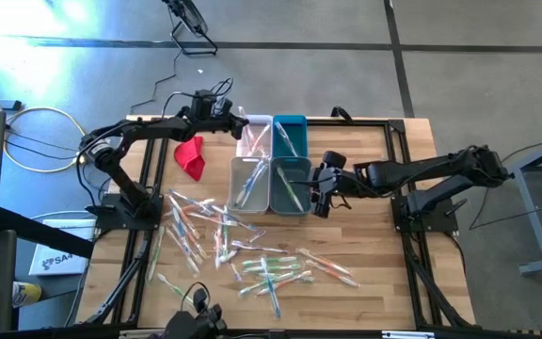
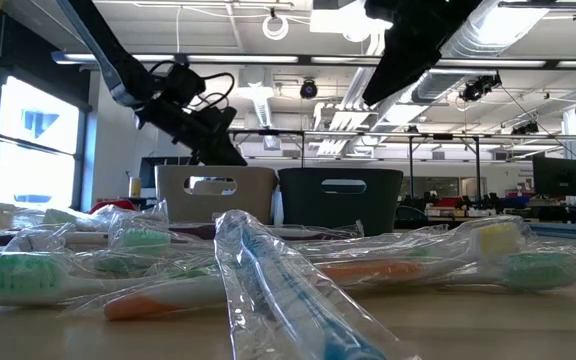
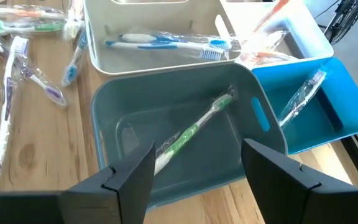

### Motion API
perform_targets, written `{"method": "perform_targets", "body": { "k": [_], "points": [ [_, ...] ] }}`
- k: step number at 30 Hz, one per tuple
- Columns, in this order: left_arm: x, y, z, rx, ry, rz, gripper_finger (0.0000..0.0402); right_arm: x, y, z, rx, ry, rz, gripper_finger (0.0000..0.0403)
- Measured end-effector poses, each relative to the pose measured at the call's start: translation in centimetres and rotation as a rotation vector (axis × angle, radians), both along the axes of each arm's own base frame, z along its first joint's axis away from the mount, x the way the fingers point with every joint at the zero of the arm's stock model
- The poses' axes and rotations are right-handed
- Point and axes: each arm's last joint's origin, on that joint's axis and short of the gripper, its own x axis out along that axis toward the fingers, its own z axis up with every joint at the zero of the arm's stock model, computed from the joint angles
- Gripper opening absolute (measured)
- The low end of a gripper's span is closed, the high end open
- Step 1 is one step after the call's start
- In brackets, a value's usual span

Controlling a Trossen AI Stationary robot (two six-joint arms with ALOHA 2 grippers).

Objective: Pick & Place Toothbrushes
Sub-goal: Put the orange toothbrush into the transparent bin

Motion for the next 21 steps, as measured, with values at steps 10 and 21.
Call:
{"method": "perform_targets", "body": {
  "k": [10,21],
  "points": [
    [0.6,-0.5,0.0,0.058,0.020,-0.051,0.0115,0.2,0.0,0.2,0.002,-0.029,0.000,0.0230],
    [1.8,-1.5,0.5,0.143,-0.005,-0.122,0.0205,0.5,0.0,0.5,0.008,-0.075,-0.003,0.0230]
  ]
}}
